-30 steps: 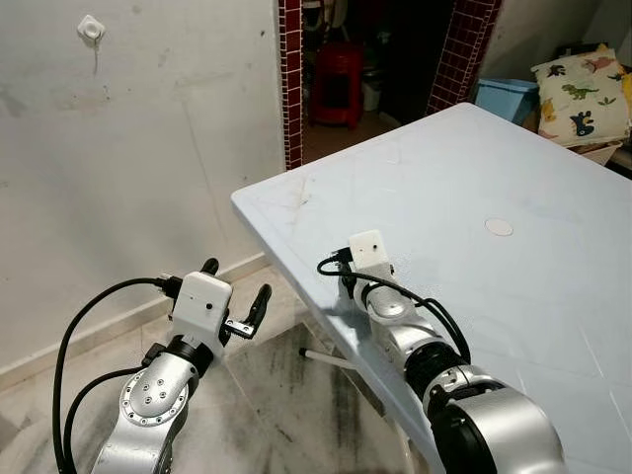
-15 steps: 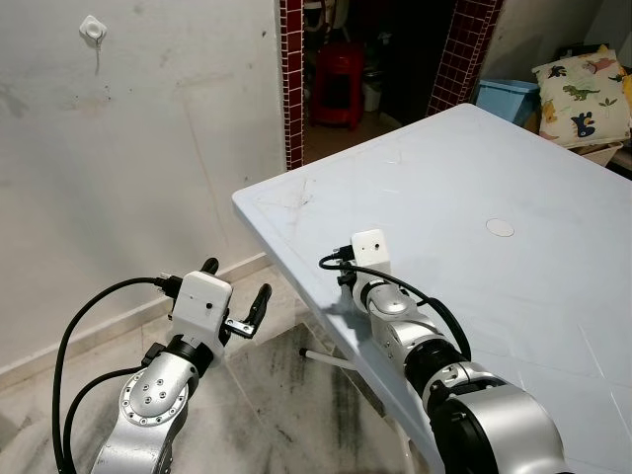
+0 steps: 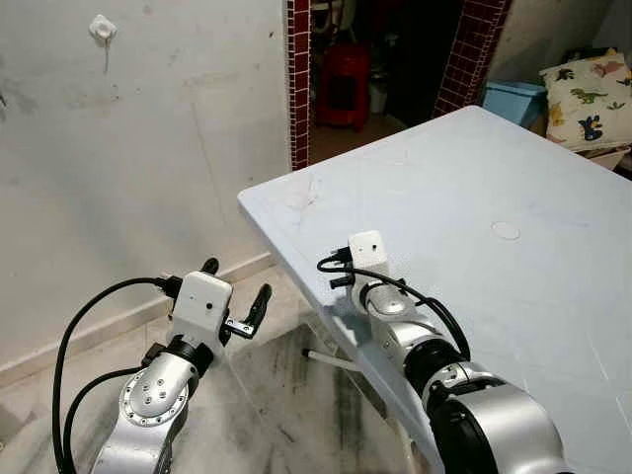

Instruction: Hang keys on a hook

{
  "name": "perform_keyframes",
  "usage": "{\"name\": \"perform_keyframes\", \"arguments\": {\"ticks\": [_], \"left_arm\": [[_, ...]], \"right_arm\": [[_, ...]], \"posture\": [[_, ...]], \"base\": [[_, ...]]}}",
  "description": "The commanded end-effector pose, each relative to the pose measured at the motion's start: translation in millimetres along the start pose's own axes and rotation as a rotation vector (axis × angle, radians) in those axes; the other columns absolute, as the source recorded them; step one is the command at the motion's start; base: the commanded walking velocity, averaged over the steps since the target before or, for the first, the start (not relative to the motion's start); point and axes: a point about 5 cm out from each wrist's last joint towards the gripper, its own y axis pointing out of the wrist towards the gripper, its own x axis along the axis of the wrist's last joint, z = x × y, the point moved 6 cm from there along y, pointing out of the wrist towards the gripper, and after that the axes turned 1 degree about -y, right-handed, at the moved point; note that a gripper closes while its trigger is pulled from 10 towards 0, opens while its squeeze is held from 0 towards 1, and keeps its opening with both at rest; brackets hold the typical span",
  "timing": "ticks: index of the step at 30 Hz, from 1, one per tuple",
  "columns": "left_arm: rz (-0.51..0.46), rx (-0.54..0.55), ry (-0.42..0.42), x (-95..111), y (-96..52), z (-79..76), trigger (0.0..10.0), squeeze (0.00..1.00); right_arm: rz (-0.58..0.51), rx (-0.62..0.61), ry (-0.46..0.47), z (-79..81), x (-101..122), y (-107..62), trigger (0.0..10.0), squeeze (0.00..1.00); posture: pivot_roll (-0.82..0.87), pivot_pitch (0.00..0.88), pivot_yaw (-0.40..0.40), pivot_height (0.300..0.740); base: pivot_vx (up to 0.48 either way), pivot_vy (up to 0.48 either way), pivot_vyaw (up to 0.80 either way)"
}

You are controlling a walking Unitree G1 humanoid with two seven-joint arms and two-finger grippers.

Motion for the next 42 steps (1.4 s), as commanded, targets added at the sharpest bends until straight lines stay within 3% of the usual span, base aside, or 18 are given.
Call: {"name": "perform_keyframes", "arguments": {"ticks": [1, 12, 25, 35, 36, 37, 38, 39, 42], "left_arm": [[-0.001, -0.013, 0.005, 1.5, -0.4, -2.2, 10.0, 0.00], [-0.005, -0.014, 0.009, 1.9, 0.9, -2.2, 10.0, 0.00], [-0.016, -0.024, -0.005, 2.1, 8.3, -6.4, 10.0, 0.00], [-0.025, -0.036, -0.016, 2.0, 15.8, -9.9, 10.0, 0.00], [-0.026, -0.037, -0.017, 2.1, 16.4, -10.2, 10.0, 0.00], [-0.028, -0.039, -0.018, 2.4, 17.2, -10.9, 10.0, 0.00], [-0.030, -0.042, -0.019, 2.8, 18.1, -11.9, 10.0, 0.00], [-0.035, -0.048, -0.019, 3.6, 19.7, -13.6, 10.0, 0.00], [-0.044, -0.048, -0.019, 6.2, 20.9, -13.1, 10.0, 0.00]], "right_arm": [[0.063, 0.005, -0.009, 1.9, -17.1, -1.7, 0.0, 0.00], [0.051, -0.015, -0.018, -2.7, -12.3, -0.9, 0.0, 0.00], [-0.069, -0.063, -0.013, -46.3, 9.5, -3.2, 0.0, 0.00], [-0.144, -0.021, -0.018, -56.4, 11.3, -21.2, 0.0, 0.00], [-0.153, -0.014, -0.018, -55.4, 12.0, -22.3, 1.1, 0.00], [-0.166, -0.013, -0.014, -54.9, 13.4, -23.6, 5.5, 0.78], [-0.179, -0.012, -0.006, -53.9, 15.3, -24.6, 9.6, 1.00], [-0.199, 0.004, 0.008, -49.8, 19.2, -26.6, 10.0, 1.00], [-0.227, 0.005, 0.003, -43.9, 25.9, -27.2, 10.0, 1.00]], "posture": [[0.20, 0.000, -0.005, 0.740], [0.20, 0.000, -0.007, 0.740], [0.13, 0.000, 0.000, 0.740], [0.09, 0.000, 0.009, 0.740], [0.09, 0.000, 0.010, 0.740], [0.08, 0.000, 0.012, 0.740], [0.08, 0.000, 0.013, 0.740], [0.08, 0.000, 0.013, 0.740], [0.09, 0.000, 0.013, 0.740]], "base": [[0.000, 0.000, 0.00], [0.000, 0.000, 0.00], [0.000, 0.000, 0.00], [0.000, 0.000, 0.00], [0.000, 0.000, 0.00], [0.000, 0.000, 0.00], [0.000, 0.000, 0.00], [0.000, 0.000, 0.00], [0.000, 0.000, 0.00]]}}
